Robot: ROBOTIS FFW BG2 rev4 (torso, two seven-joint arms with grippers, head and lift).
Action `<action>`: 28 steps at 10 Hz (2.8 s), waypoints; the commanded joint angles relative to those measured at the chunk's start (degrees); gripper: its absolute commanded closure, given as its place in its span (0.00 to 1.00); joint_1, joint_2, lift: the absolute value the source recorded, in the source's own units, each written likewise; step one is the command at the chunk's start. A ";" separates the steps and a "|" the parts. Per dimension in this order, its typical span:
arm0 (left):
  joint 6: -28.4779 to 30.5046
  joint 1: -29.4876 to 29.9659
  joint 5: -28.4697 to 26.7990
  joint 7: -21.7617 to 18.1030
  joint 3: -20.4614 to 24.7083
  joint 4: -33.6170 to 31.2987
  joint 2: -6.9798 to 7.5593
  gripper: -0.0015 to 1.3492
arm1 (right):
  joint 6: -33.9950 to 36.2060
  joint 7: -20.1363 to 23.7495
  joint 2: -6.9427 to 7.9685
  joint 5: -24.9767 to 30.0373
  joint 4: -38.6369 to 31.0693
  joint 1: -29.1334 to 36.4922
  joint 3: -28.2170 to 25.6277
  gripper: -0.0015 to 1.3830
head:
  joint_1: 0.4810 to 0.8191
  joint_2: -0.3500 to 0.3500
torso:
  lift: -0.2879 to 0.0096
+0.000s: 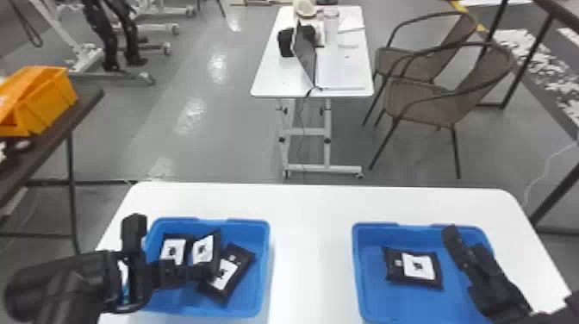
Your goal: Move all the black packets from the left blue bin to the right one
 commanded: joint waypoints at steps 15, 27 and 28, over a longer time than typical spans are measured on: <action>-24.87 -5.89 -17.55 -32.79 -22.30 -8.88 -3.99 0.89 | 2.37 10.76 -0.62 1.37 3.27 -8.46 9.08 0.11 | 0.63 0.46 | 0.97; -31.02 -14.68 -13.69 -37.36 -30.38 3.07 -8.64 0.89 | 3.60 11.46 -0.44 4.79 6.17 -14.79 12.78 0.68 | 0.63 0.34 | 0.97; -31.20 -14.68 -13.42 -37.36 -29.94 3.07 -8.64 0.89 | 3.60 11.37 -0.18 4.18 6.43 -14.62 13.30 0.73 | 0.63 0.34 | 0.97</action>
